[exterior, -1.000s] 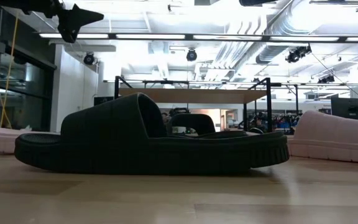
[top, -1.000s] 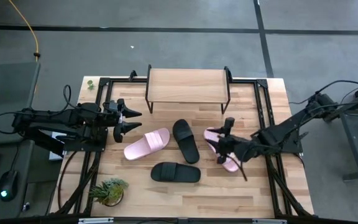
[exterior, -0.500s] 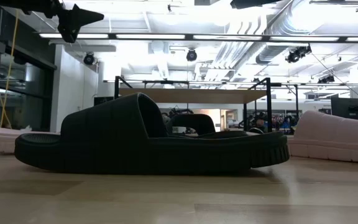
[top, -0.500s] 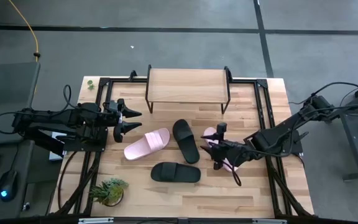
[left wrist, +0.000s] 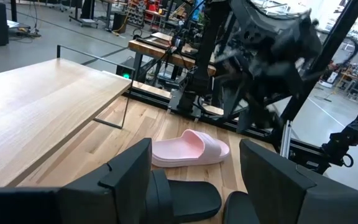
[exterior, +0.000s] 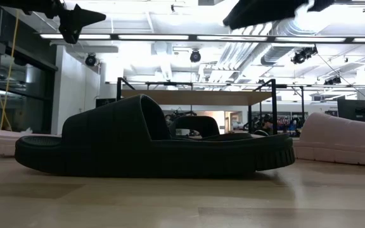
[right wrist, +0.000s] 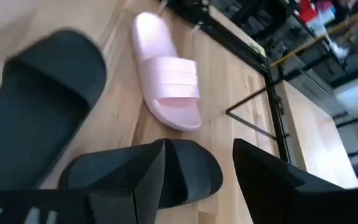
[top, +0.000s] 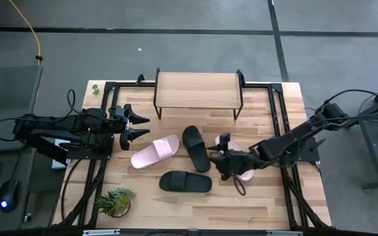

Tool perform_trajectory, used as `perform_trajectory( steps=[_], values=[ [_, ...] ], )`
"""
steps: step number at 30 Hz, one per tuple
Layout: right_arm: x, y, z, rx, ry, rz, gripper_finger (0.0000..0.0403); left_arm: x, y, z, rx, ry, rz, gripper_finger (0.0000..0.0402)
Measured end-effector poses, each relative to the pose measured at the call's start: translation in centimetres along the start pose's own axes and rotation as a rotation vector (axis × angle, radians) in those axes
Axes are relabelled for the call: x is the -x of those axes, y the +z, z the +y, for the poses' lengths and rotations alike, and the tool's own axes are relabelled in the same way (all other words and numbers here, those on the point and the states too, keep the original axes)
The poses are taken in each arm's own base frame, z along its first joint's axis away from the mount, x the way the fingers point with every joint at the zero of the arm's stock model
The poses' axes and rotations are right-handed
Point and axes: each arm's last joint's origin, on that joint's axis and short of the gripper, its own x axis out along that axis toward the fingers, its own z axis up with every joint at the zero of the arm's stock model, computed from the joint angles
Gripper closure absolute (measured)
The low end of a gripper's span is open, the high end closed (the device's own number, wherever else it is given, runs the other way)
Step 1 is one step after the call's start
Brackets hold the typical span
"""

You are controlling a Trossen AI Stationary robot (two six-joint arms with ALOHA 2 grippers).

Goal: Pick and place slides into the shelf
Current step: Put the bottom black slide on the shelf

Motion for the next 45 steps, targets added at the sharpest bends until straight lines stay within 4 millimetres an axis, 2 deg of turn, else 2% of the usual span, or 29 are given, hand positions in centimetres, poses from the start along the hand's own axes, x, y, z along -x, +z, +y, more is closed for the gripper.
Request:
perform_trajectory(
  steps=[4,13,21,30,45],
  values=[
    [-1.9,0.2,1.1,0.067,-0.014,-0.014,0.0222,0.0,0.0,0.0,0.000,0.000,0.000,0.0176],
    [-4.9,-0.2,2.5,0.073,-0.001,-0.020,0.0222,0.0,0.0,0.0,-0.003,0.000,0.001,0.0176],
    [-5.9,-0.5,4.2,0.017,0.090,-0.029,0.0222,0.0,0.0,0.0,-0.004,0.000,0.001,0.0176],
    [-8.1,-1.3,6.8,0.078,0.113,-0.042,0.0222,0.0,0.0,0.0,-0.004,0.001,0.001,0.0176],
    [-8.7,-1.5,7.4,0.041,0.134,-0.049,0.0222,0.0,0.0,0.0,-0.004,0.004,0.000,0.0176]
  ],
)
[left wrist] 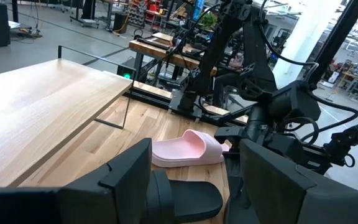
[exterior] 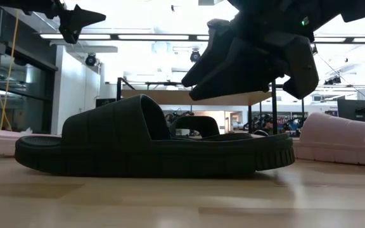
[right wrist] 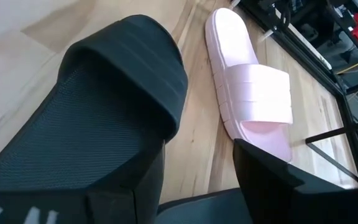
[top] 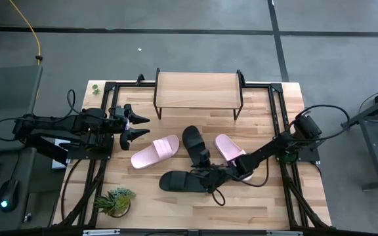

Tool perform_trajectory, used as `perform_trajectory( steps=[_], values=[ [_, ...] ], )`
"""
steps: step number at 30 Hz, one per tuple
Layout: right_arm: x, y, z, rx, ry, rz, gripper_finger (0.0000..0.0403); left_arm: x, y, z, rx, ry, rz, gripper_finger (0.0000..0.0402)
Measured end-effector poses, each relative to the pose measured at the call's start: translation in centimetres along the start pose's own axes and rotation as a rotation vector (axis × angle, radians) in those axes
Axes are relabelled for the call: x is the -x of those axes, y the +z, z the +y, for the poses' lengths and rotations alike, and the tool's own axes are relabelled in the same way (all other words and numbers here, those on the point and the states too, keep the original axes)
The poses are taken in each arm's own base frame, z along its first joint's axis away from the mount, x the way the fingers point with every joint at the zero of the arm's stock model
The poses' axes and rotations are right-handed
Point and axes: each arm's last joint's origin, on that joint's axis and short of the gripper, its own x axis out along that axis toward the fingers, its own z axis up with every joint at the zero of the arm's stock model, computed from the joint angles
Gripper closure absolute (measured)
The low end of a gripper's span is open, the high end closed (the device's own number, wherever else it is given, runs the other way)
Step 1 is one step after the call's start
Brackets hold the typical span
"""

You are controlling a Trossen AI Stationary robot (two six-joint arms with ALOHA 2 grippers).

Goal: Pick and place slides into the shelf
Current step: Put the bottom black slide on the shelf

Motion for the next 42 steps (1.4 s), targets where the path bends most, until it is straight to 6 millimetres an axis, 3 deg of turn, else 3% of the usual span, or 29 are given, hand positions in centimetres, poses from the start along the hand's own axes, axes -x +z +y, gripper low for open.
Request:
perform_trajectory(
  steps=[21,42],
  values=[
    [-2.1,-0.5,1.3,0.049,0.012,-0.063,0.0222,0.0,0.0,0.0,0.000,0.000,0.000,0.0177],
    [-3.0,-0.6,0.6,0.004,0.019,-0.117,0.0221,0.0,0.0,0.0,0.000,0.000,-0.001,0.0176]
  ],
)
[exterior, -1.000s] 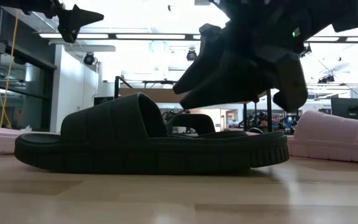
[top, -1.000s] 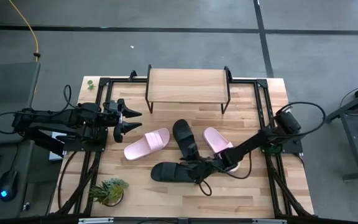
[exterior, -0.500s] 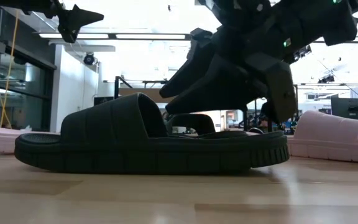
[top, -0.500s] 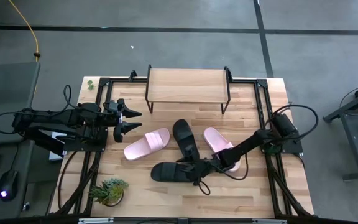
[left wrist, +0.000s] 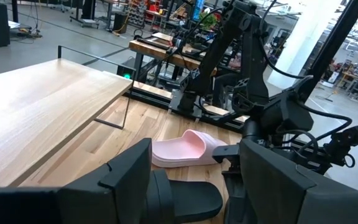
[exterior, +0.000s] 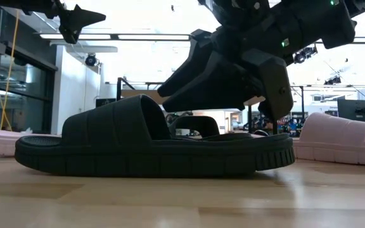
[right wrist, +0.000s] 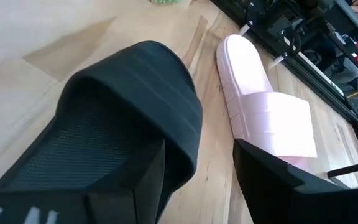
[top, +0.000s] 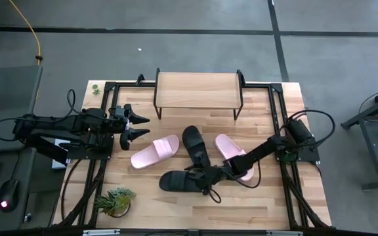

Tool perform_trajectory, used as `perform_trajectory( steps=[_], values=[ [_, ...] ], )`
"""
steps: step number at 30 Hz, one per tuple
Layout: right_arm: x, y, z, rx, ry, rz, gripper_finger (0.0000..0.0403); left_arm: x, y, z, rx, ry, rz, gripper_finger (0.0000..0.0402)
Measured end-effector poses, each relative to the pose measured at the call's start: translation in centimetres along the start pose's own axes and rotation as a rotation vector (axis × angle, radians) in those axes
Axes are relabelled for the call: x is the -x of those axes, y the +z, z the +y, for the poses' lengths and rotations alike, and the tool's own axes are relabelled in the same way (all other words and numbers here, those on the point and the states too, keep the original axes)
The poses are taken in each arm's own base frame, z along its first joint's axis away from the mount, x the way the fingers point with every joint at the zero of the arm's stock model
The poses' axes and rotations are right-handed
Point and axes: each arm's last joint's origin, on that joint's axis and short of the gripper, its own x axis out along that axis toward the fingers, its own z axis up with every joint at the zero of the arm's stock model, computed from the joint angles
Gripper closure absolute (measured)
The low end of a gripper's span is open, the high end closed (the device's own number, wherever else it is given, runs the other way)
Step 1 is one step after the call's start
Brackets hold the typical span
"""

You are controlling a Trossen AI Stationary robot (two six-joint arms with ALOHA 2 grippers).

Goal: Pick and place slides into the shelf
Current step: Put the bottom black slide on the shelf

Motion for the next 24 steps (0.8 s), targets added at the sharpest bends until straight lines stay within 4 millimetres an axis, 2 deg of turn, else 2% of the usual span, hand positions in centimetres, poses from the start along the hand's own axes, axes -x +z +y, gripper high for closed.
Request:
perform_trajectory(
  steps=[10,18,24],
  values=[
    [-0.6,-0.5,0.3,0.008,0.008,0.014,0.0221,0.0,0.0,0.0,0.000,0.000,-0.001,0.0176],
    [-3.9,0.7,1.1,0.020,0.031,0.046,0.0221,0.0,0.0,0.0,0.001,-0.001,-0.004,0.0176],
    [-5.3,1.9,1.1,0.020,0.042,0.113,0.0221,0.0,0.0,0.0,0.001,-0.001,-0.004,0.0176]
  ],
)
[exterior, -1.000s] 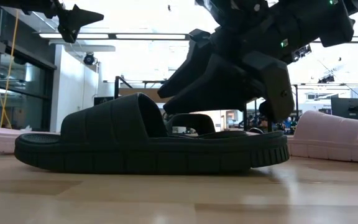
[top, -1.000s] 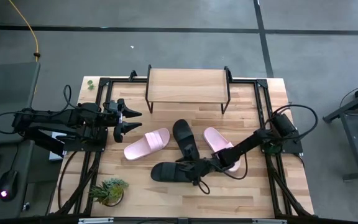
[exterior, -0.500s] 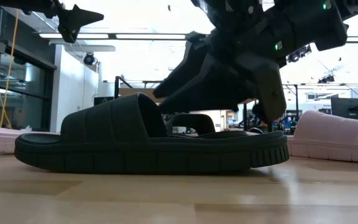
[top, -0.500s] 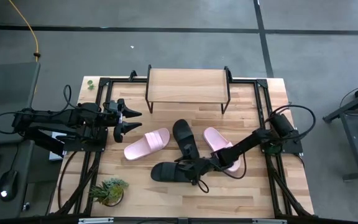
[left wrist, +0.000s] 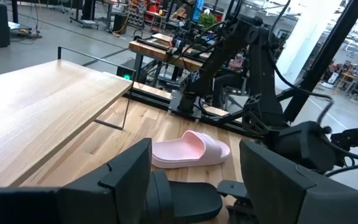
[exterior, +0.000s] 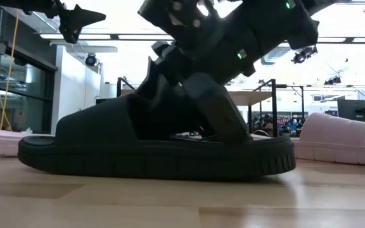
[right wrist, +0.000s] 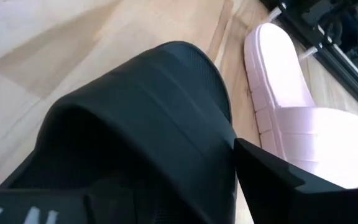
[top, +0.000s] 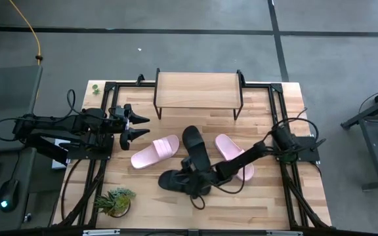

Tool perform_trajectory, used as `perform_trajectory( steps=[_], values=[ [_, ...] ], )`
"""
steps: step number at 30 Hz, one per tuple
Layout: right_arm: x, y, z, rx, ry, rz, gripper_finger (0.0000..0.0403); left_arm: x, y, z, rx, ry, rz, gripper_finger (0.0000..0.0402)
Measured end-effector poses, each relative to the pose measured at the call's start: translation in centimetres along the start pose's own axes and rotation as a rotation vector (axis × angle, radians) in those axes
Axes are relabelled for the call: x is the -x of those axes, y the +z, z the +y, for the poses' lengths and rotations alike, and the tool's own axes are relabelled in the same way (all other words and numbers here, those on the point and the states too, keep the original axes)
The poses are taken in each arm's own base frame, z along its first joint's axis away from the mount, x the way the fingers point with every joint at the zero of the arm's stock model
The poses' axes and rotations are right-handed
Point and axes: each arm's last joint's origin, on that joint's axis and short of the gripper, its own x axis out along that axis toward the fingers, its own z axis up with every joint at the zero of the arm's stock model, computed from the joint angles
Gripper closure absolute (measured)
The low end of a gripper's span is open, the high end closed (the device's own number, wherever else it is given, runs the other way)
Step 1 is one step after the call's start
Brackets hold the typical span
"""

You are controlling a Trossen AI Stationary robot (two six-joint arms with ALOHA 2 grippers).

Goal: Pick and place slides into the shelf
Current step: Put the bottom black slide on the shelf

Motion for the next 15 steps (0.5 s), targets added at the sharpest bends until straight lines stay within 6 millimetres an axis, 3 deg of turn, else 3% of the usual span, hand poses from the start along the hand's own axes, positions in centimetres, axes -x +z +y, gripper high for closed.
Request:
perform_trajectory(
  steps=[6,15],
  values=[
    [-0.12,0.12,-0.13,-0.025,-0.042,0.034,0.0239,0.00,-0.02,0.01,0.000,0.001,0.003,0.0176],
    [-0.12,0.10,-0.18,-0.023,-0.053,0.038,0.0341,0.00,-0.02,0.01,0.000,0.001,0.003,0.0176]
  ],
)
